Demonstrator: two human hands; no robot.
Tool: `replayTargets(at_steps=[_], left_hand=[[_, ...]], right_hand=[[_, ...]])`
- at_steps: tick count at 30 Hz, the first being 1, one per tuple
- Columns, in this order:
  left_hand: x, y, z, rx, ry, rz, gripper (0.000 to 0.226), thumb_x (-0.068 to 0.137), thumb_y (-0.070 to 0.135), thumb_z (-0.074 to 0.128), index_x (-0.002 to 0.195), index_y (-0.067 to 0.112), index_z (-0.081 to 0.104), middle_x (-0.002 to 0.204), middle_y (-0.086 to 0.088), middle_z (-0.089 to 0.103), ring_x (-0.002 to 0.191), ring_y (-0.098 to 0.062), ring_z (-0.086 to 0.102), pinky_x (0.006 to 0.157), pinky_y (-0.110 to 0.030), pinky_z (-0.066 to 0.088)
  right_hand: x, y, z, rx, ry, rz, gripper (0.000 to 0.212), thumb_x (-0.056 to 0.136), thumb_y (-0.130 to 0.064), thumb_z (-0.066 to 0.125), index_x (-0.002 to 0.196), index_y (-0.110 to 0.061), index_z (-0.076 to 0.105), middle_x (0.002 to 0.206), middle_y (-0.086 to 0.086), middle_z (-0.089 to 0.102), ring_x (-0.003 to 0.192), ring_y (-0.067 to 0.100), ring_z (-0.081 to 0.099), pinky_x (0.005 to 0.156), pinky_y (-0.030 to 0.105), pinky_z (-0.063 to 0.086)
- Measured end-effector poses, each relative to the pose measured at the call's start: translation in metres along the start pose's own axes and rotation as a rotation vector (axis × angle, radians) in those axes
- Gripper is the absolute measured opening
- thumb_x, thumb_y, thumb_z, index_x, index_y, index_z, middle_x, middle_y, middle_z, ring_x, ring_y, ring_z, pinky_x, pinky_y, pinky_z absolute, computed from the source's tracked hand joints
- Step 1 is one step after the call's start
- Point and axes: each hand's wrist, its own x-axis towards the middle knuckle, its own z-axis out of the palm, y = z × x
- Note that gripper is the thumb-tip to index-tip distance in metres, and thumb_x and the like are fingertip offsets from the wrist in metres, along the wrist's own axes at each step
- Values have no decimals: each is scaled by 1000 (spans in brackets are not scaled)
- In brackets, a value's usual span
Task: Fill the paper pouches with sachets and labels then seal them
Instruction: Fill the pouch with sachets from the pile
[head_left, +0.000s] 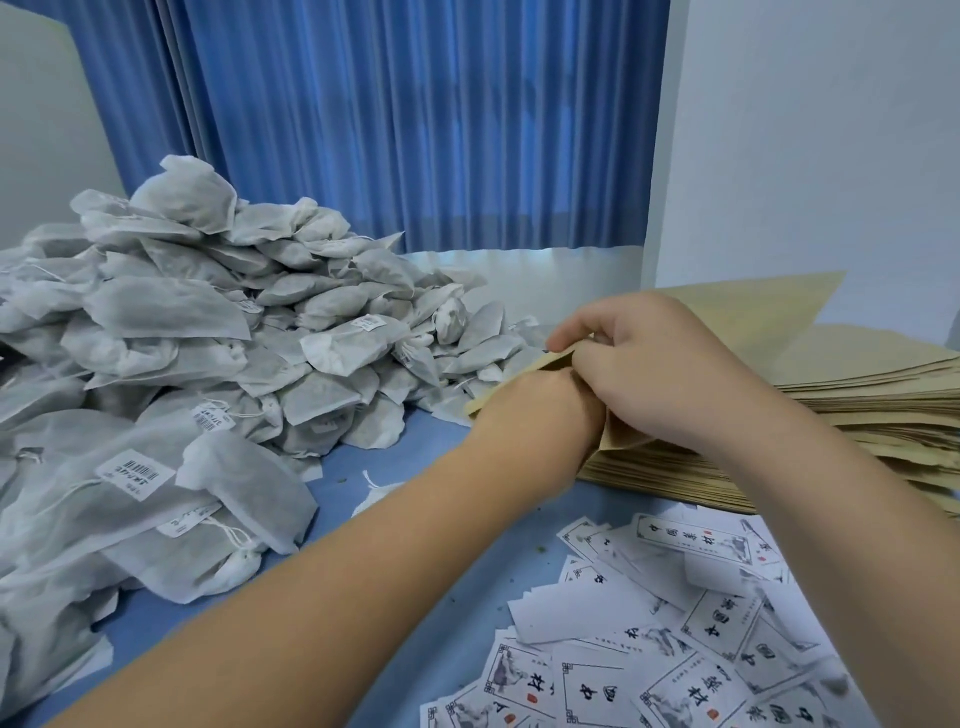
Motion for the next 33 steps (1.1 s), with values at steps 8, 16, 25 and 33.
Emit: replayTargets(at_steps=[8,16,25,33], left_hand=[[16,8,-13,-16,-238,58,29,93,1,46,121,-3,53,124,-21,53,117,-33,50,77,-25,31],[6,-4,-3,-467,35,236,18,88,-3,50,101,-3,63,98,-15,59,96,-32,56,81,-38,44],[-52,-78,8,-225,-302,-291,31,89,45,59,117,31,62,107,13,61,101,-12,59,79,-25,43],[-65,-93,25,-120,-423,-338,12,84,35,57,81,24,61,87,5,59,87,-17,58,71,-31,49]], right_hand=[[-1,2,-5,17,-74,-17,32,85,-2,47,99,-18,70,48,-14,44,45,-16,44,46,4,33],[5,17,-19,-21,105,39,32,77,-3,49,92,-29,59,48,-8,52,43,4,50,44,15,35],[7,34,-15,-150,81,180,27,75,-7,52,88,-29,61,68,-3,53,62,13,52,49,25,30],[6,27,-9,-146,51,149,26,77,-7,52,86,-30,62,64,-4,54,58,11,54,47,23,32]])
